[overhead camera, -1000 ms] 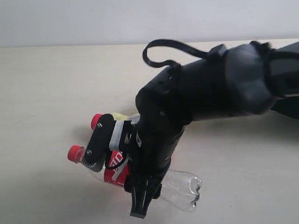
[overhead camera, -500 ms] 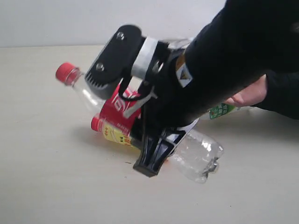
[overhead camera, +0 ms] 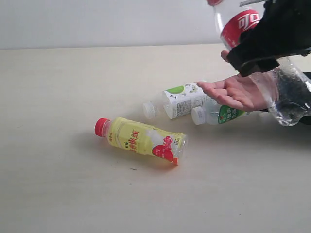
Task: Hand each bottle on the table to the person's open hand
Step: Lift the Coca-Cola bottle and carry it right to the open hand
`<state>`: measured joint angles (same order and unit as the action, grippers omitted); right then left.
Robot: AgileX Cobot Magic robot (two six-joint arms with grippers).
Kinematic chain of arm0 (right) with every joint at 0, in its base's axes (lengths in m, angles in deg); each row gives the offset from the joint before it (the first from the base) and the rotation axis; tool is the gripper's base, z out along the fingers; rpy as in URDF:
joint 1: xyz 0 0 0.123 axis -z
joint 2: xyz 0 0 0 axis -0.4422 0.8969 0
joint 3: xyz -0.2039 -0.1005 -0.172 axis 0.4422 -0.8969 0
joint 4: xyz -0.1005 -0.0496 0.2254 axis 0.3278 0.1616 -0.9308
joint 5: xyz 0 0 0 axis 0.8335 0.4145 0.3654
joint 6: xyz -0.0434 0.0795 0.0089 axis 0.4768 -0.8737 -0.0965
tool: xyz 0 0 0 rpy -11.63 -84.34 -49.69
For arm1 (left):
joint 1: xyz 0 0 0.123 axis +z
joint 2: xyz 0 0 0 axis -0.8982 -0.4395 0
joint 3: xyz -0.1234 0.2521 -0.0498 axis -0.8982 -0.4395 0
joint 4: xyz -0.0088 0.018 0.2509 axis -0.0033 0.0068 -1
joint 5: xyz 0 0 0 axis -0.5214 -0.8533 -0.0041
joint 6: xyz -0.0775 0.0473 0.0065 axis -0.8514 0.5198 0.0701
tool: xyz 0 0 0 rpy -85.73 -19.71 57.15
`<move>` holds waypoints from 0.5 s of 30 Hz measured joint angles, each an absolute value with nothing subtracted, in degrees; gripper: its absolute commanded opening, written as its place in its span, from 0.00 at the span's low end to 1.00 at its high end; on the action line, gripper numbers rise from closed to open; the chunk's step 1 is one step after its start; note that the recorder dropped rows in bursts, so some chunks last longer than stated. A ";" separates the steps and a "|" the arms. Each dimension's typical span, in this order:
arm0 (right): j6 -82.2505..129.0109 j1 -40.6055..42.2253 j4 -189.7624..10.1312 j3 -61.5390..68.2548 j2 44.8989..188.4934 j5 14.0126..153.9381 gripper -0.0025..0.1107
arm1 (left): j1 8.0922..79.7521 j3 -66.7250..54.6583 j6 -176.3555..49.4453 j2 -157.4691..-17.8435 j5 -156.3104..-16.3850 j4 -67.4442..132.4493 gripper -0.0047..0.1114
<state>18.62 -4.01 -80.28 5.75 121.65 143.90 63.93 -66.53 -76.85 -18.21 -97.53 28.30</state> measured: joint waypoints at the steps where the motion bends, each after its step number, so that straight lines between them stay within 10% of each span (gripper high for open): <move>1: 18.62 -0.36 -81.46 5.81 121.75 144.02 0.02 | 63.93 -66.53 -76.85 -18.21 -97.53 28.30 0.04; 15: 28.72 9.31 -92.53 11.51 140.86 144.92 0.02 | 63.93 -66.53 -76.85 -18.21 -97.53 28.30 0.04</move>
<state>28.72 9.31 -92.53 11.51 140.86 144.92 63.93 -66.53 -76.85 -18.21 -97.53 28.30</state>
